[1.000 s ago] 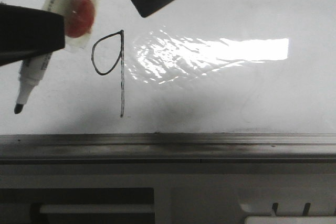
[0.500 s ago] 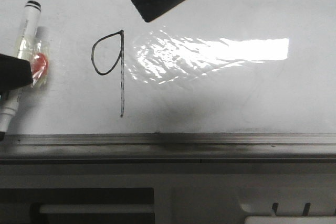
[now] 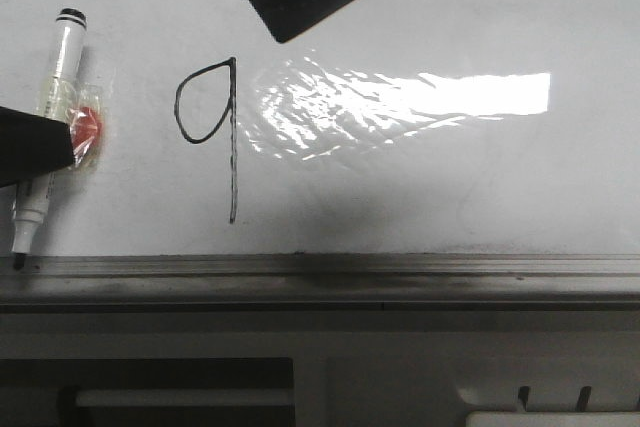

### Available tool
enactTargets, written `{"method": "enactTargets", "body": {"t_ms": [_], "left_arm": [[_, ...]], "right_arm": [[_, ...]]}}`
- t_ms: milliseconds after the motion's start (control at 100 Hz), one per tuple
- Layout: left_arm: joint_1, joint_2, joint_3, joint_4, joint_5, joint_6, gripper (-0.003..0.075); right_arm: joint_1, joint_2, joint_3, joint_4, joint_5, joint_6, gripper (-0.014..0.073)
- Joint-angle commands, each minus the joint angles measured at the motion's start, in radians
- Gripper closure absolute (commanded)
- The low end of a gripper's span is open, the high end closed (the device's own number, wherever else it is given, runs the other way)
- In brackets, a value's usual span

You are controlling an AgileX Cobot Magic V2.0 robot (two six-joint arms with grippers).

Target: Write number 9 on whiteboard

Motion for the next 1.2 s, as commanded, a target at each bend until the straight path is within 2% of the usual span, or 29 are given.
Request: {"method": "enactTargets", "body": {"t_ms": [0, 220, 380, 940, 1040, 1190], "left_arm": [[-0.002, 0.000, -0.026, -0.006, -0.079, -0.006, 0.0741], [-0.002, 0.000, -0.026, -0.006, -0.079, -0.007, 0.0739], [-0.002, 0.000, -0.026, -0.006, -0.079, -0.081, 0.0739], [-0.002, 0.000, -0.026, -0.006, -0.079, -0.084, 0.0737], [-0.002, 0.000, -0.026, -0.006, -0.079, -0.084, 0.0682], [-0.002, 0.000, -0.026, -0.006, -0.079, -0.084, 0.0528]], "right_arm": [[0.000, -0.019, -0.025, 0.014, -0.042, -0.010, 0.0108], [0.000, -0.019, -0.025, 0.014, -0.035, -0.010, 0.0108], [0.000, -0.019, -0.025, 0.014, -0.035, -0.010, 0.0108], [0.000, -0.019, -0.025, 0.014, -0.026, -0.010, 0.0108], [0.000, -0.019, -0.025, 0.014, -0.022, -0.010, 0.0108], [0.000, -0.019, -0.025, 0.014, -0.022, -0.010, 0.0108]]}}
